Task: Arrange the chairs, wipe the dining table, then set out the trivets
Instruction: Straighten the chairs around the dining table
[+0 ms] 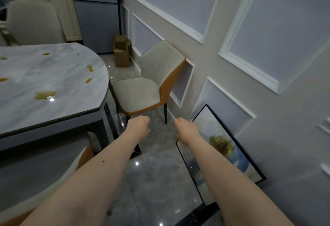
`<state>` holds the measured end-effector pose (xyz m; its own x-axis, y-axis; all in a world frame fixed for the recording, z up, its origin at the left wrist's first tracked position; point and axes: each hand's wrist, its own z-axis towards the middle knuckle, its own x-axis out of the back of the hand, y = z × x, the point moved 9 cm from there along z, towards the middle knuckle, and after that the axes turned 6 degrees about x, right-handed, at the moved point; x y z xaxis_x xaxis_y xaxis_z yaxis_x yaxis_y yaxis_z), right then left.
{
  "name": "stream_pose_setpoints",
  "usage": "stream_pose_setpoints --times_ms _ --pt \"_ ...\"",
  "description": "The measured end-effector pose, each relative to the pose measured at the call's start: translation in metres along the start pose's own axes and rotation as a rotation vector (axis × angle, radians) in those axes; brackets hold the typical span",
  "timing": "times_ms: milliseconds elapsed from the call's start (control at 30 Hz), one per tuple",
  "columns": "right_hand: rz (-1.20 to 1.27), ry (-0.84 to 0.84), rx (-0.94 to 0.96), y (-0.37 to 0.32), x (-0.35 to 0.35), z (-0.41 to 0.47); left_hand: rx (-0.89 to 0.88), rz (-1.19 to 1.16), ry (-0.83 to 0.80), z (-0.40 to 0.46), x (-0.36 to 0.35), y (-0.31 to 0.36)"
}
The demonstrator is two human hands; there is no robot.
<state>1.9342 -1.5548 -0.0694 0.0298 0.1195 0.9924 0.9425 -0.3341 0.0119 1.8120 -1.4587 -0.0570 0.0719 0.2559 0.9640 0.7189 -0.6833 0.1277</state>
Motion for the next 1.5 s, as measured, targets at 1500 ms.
stream_pose_setpoints --times_ms 1500 --pt "0.303 0.344 -0.057 0.332 0.023 0.591 0.261 -0.371 -0.180 0.659 0.002 0.103"
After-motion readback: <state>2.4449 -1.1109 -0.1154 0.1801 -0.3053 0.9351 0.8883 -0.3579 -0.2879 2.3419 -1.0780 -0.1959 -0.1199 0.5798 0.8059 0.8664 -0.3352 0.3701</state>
